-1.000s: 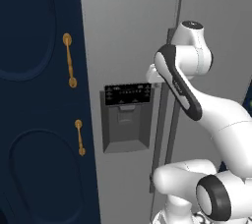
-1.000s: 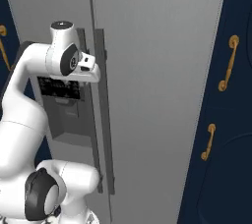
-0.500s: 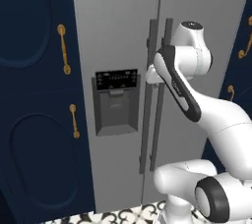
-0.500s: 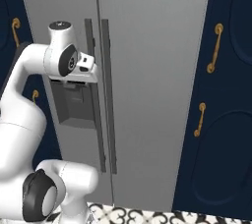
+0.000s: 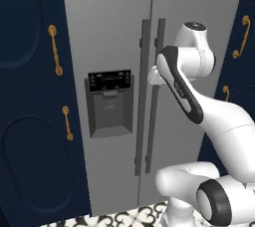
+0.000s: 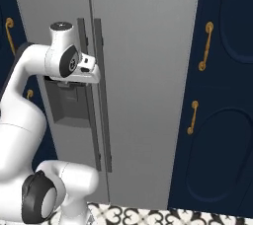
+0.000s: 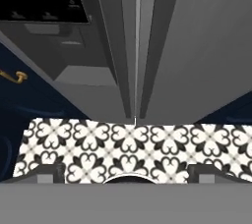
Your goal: Take the strawberry from the fridge and place it on top of the pancake, located on the dining counter.
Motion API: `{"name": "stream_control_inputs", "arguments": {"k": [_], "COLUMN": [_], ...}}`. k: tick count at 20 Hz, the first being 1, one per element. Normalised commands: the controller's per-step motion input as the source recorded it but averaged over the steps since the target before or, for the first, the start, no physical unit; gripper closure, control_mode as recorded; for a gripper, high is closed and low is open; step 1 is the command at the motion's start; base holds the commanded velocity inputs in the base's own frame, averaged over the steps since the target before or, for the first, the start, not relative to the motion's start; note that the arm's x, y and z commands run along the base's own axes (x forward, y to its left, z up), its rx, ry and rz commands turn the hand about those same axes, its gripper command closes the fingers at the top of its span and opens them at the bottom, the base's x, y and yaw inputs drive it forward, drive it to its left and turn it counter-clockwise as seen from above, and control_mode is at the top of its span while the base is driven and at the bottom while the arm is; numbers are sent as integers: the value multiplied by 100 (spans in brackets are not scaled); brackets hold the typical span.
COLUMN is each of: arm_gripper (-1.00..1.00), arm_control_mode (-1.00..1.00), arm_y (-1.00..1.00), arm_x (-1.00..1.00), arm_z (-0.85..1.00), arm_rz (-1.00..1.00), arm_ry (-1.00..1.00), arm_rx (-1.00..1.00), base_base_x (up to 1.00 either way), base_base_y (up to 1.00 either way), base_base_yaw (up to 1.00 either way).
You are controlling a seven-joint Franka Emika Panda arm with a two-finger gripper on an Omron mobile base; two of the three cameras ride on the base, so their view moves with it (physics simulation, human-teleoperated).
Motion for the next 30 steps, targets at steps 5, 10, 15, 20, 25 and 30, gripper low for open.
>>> {"name": "stream_control_inputs", "arguments": {"k": [5,10,15,20,25,30], "arm_gripper": [-100,-100,-100,-100,-100,-100], "arm_control_mode": [100,100,-100,-100,-100,-100], "arm_y": [0,0,0,-1,-10,-26], "arm_x": [0,0,34,75,76,67], "arm_z": [0,0,-6,-10,-40,-43], "arm_rz": [0,0,0,0,0,-2], "arm_ry": [0,0,-12,-29,-13,-9], "arm_rx": [0,0,0,-1,-6,-2], "base_base_x": [-43,-26,0,0,0,0], "base_base_y": [3,6,0,0,0,0], "base_base_yaw": [-5,-2,0,0,0,0]}}
